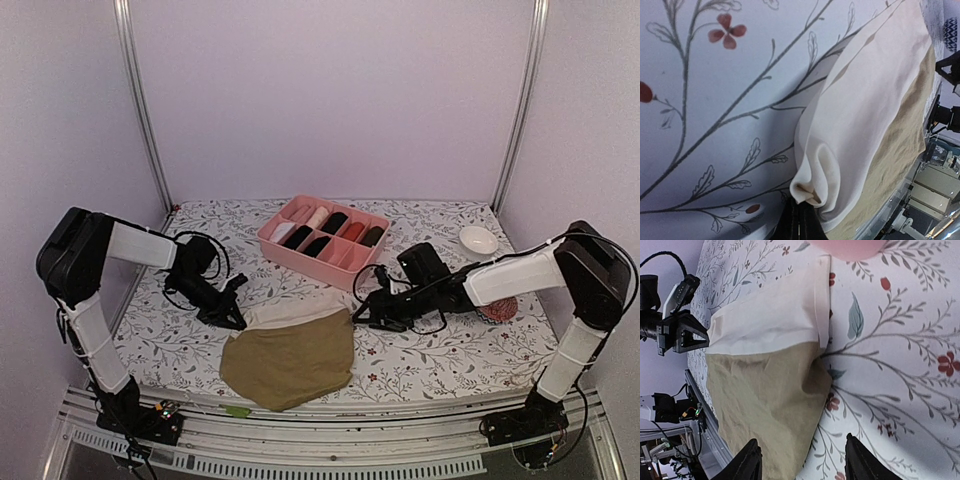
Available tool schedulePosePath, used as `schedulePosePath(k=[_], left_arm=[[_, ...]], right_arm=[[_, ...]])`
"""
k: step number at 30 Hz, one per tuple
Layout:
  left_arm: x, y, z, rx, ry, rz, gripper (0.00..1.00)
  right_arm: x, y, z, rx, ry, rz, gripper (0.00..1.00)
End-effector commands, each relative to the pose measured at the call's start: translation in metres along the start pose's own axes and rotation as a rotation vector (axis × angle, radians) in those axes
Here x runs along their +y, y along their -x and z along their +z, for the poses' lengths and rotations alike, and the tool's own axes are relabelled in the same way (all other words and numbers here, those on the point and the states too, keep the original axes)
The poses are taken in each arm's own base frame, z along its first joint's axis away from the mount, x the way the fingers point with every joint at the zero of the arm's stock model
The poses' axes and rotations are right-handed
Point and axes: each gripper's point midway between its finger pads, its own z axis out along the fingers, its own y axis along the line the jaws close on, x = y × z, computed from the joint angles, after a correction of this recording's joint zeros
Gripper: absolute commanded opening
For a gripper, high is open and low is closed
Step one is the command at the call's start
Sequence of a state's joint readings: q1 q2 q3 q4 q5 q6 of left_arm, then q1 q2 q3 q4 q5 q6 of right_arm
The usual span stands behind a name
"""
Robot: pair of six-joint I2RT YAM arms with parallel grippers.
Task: Roll the underwear
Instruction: Adjust the underwear at the center of the board.
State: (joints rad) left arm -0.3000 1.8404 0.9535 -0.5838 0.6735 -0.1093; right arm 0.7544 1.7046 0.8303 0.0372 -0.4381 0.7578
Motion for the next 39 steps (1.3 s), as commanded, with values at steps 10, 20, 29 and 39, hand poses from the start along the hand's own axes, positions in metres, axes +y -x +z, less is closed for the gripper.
schedulePosePath(k=[10,20,29,39], left_arm=[[0.000,-0.001,0.000,-0.005,0.015,0.015,0.00],[0.000,-0.004,0.000,-0.004,0.012,0.009,0.00],[0.005,-0.002,0.003,0.012,0.025,-0.003,0.00],[0.015,-0.001,-0.003,-0.006,0.053,-0.017,0.00]], right_arm=[[0.006,0.011,0.054,0.031,0.040,-0.130,0.08],[0.049,-0.067,-0.004,0.128,0.085,-0.153,0.44],[-0.006,-0.014,-0.005,-0.009,-0.093,0.086,0.33],[-0.031,-0.006,0.033,0.051,-0.199,0.139,0.26]])
